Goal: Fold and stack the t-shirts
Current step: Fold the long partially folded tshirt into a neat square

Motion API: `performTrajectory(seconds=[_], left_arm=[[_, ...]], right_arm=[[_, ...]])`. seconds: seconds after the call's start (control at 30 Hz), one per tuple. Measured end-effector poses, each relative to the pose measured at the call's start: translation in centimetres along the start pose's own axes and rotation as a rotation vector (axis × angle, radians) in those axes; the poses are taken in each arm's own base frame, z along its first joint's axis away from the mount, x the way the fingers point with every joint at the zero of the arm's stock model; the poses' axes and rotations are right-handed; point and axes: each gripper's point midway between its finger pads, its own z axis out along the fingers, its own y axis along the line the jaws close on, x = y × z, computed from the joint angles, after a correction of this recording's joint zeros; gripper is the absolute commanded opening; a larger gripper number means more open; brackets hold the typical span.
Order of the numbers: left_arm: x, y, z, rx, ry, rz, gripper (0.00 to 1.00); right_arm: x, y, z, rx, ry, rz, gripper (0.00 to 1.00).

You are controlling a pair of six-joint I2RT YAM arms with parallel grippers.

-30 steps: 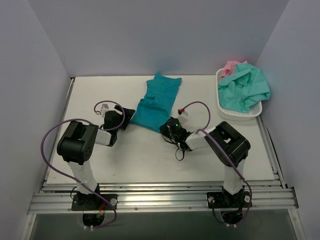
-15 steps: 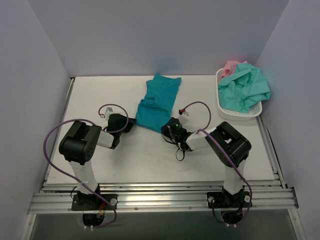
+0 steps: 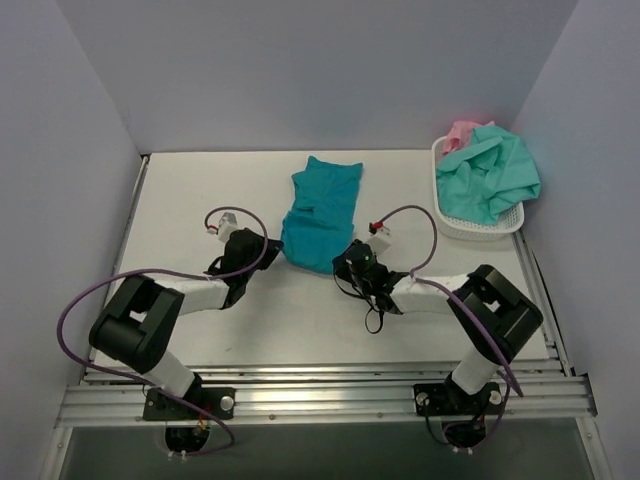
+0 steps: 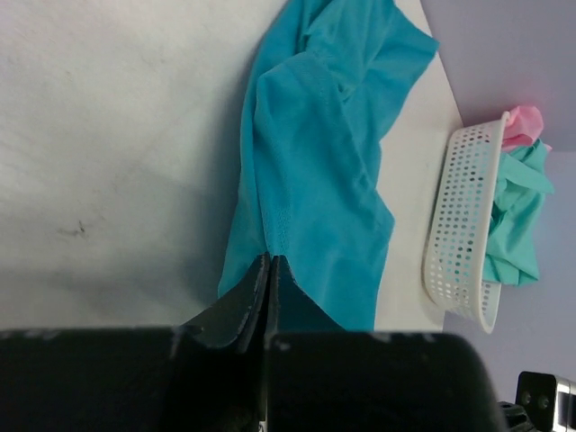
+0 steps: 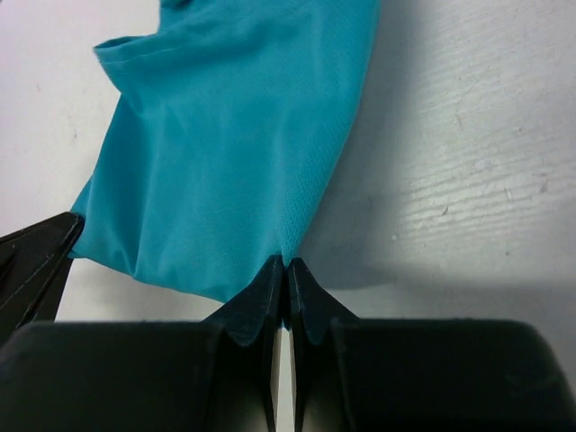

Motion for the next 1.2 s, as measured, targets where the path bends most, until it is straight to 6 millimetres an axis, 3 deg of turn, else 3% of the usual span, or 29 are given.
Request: performTrajectory(seconds=[0.17, 0.4, 0.53, 0.67, 0.83, 1.2], left_arm=[[0.2, -2.9, -4.1, 0.048, -0.022, 0.028, 0.02], [-2.3, -6.5, -9.4, 0.119, -0.104, 0.025, 0.02], [-3.1, -6.9, -10.8, 0.117, -0.128, 0.028, 0.03], [-3.3, -6.9, -10.7, 0.094, -0.138, 0.037, 0.04], [-3.8, -7.8, -9.8, 0.078, -0.157, 0.042, 0.04], [-5.4, -10.2, -6.4, 0.056, -0.202, 0.059, 0.07]], right_arm=[[-0.6, 1.3, -3.3, -0.031, -0.022, -0.015, 0.00], [-2.4, 3.1, -7.6, -0.065, -0.070, -0.024, 0.00], [-4.2, 3.5, -8.9, -0.046, -0.111, -0.029, 0.00], [-6.1, 4.9, -9.2, -0.037, -0.149, -0.041, 0.00], [-7.5, 6.4, -7.9, -0.012, -0.177, -0.064, 0.00], [-9.6, 5.7, -0.6, 0.108, -0.170, -0.121, 0.00]])
